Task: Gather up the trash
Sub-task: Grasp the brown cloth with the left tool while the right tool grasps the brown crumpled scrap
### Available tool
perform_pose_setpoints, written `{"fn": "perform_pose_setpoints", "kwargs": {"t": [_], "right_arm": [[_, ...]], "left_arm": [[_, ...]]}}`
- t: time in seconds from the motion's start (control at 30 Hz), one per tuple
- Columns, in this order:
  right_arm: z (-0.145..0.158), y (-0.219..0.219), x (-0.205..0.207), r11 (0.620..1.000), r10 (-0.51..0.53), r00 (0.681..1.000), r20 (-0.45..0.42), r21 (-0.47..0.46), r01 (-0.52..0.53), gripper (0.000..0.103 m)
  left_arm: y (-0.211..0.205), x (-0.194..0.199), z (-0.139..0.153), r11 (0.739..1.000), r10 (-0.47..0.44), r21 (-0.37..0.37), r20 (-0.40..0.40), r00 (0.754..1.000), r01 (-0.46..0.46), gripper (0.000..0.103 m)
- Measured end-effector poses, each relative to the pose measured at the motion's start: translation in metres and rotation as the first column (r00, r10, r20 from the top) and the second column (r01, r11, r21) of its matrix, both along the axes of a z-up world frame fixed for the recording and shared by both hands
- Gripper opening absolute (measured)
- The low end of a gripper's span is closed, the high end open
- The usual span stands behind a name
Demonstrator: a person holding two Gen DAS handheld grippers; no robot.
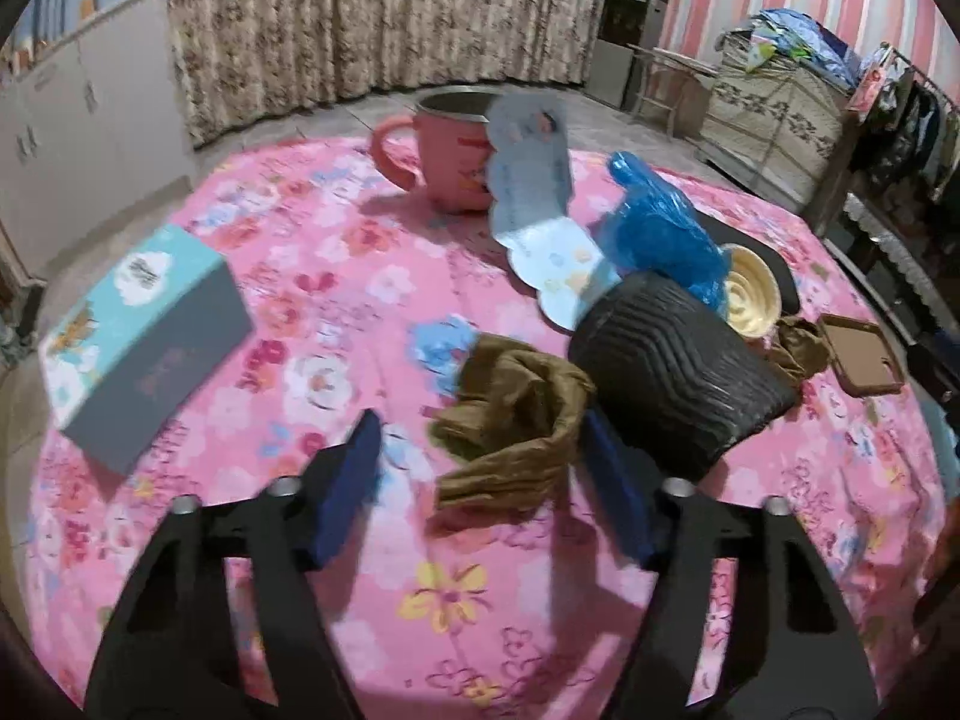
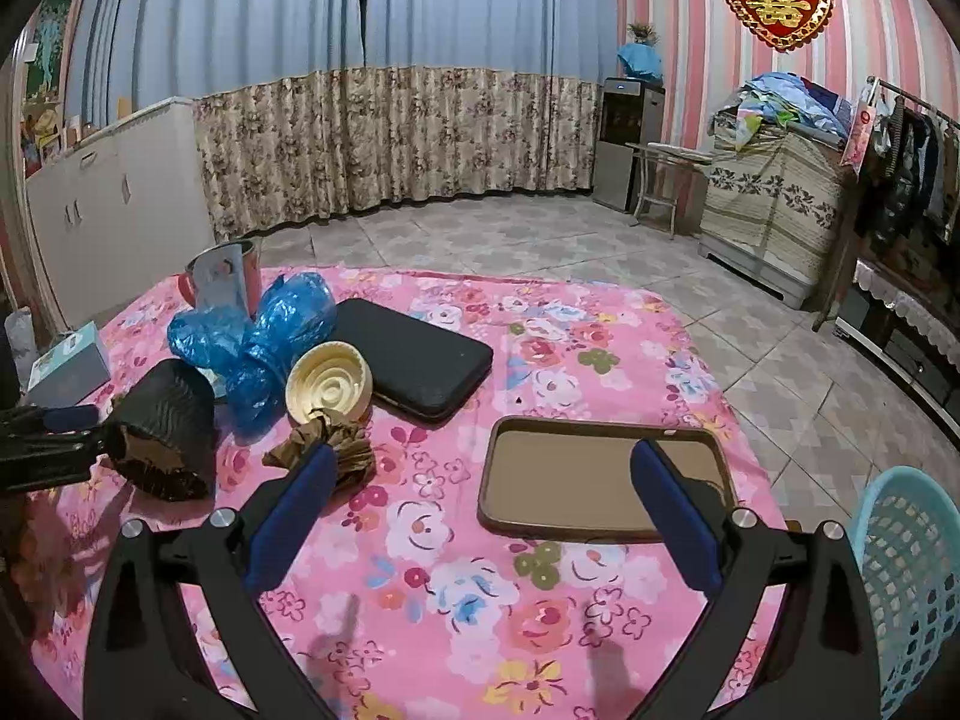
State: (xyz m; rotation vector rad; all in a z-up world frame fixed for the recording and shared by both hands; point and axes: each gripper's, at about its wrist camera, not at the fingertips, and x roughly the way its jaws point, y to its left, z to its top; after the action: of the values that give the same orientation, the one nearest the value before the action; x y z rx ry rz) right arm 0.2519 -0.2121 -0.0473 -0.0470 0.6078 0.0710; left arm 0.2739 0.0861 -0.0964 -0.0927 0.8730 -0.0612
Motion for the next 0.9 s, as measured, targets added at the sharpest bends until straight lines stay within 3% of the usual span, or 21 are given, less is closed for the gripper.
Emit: {"fn": "perform_pose_setpoints", "kwargs": {"t": [0.03,0.23,0.63,0.9], "right_arm": [[-0.001,0.001,0.0,1.0,0.002,1.0,-0.002,-0.001,-0.002,0.096],[-0.004,0.005,0.0,1.0,0.009,1.0,-0.009,-0.003,-0.009,0.096],[-0.013,0.047,0.006,0.996,0.065,0.997,-0.038,-0.059,-0.067,0.096],[-0.028,0.078,0.032,0.989,0.058,0.989,-0.139,-0.13,-0.076,0.096]], "left_arm": [[-0.002,0.001,-0.001,1.0,-0.015,-0.01,-0.003,1.0,0.015,0.053],[-0.01,0.001,0.004,0.999,-0.034,0.013,0.014,0.999,0.034,0.046],[0.021,-0.01,0.038,0.997,0.047,0.054,0.096,0.994,-0.053,0.046],[0.035,-0.015,0.053,0.997,0.07,0.034,0.132,0.989,-0.075,0.046]]}}
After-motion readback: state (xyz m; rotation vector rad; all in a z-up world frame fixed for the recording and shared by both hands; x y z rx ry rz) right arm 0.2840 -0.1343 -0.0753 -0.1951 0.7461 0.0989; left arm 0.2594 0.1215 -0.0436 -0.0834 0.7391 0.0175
